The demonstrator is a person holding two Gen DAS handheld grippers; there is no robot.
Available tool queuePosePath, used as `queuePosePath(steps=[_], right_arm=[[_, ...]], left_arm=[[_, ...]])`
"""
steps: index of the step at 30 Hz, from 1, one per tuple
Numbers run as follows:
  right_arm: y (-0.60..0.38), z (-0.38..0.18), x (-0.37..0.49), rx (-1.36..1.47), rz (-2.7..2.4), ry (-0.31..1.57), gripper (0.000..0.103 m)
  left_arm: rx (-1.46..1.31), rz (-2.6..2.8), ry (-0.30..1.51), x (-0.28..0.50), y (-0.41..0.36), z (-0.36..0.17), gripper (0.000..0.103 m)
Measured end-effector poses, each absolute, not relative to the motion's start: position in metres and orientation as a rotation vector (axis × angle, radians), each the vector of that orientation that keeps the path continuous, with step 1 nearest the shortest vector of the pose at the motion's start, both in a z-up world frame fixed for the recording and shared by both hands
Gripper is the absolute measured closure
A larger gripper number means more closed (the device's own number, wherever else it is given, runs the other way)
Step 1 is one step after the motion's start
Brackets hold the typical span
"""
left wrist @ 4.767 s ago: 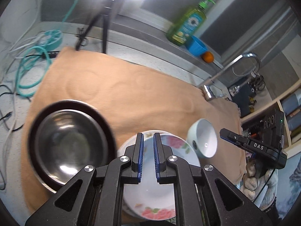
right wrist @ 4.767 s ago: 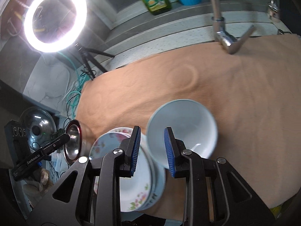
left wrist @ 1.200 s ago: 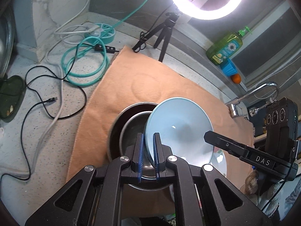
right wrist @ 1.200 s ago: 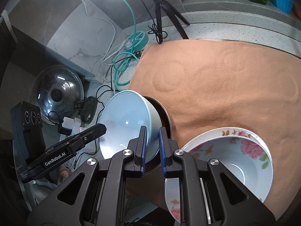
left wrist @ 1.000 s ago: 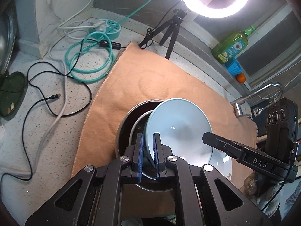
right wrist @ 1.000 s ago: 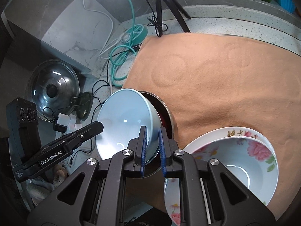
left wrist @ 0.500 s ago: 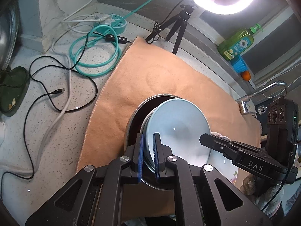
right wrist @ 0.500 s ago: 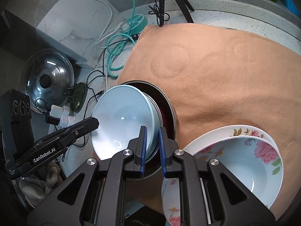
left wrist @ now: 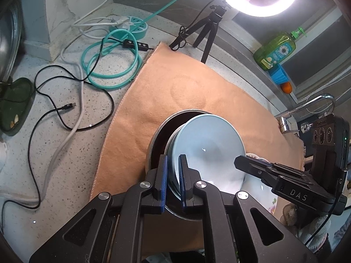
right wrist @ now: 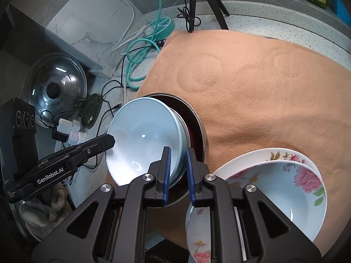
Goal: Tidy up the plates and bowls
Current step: 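Lower the pale blue bowl into the red bowl inside the steel bowl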
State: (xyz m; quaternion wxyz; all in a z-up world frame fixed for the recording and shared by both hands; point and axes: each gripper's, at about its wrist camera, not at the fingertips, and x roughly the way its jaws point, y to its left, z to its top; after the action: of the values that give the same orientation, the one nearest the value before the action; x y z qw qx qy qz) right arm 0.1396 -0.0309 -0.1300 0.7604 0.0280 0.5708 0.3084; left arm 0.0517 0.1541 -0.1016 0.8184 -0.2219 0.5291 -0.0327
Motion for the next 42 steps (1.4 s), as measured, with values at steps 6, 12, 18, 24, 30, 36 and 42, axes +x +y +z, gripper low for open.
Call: queuePosePath(steps=[6,12,18,24,30,36,42], right_arm=[[-0.043,-0.124,0.14,0.081,0.666,1.216,0.084],[-0.054,-0.117,0.139,0.101,0.658,1.184,0.07],[-0.07,-0.111,0.136,0.114,0.636,1.136,0.062],[-0.081,-0.115,0.135,0.118,0.606,1.127,0.062],[-0.078,-0.124,0.138,0.147,0.628,1.17,0.062],[-0.076,-0.136,0.142,0.198,0.636,1.215,0.065],[-0.076,-0.144,0.147,0.237,0.637,1.248,0.072]], left_arm=[[-0.496,-0.067,1.111,0.047,0.16,-0.099,0.094],[-0.504,-0.063,1.093,0.043,0.164,-0.095,0.094],[-0.531,-0.036,1.068,0.035,0.173,-0.093,0.094],[-0.572,-0.012,1.065,0.03,0.181,-0.101,0.094],[-0.579,-0.029,1.084,0.033,0.179,-0.108,0.094],[-0.594,-0.037,1.098,0.038,0.179,-0.113,0.094],[-0.594,-0.032,1.106,0.04,0.179,-0.116,0.094]])
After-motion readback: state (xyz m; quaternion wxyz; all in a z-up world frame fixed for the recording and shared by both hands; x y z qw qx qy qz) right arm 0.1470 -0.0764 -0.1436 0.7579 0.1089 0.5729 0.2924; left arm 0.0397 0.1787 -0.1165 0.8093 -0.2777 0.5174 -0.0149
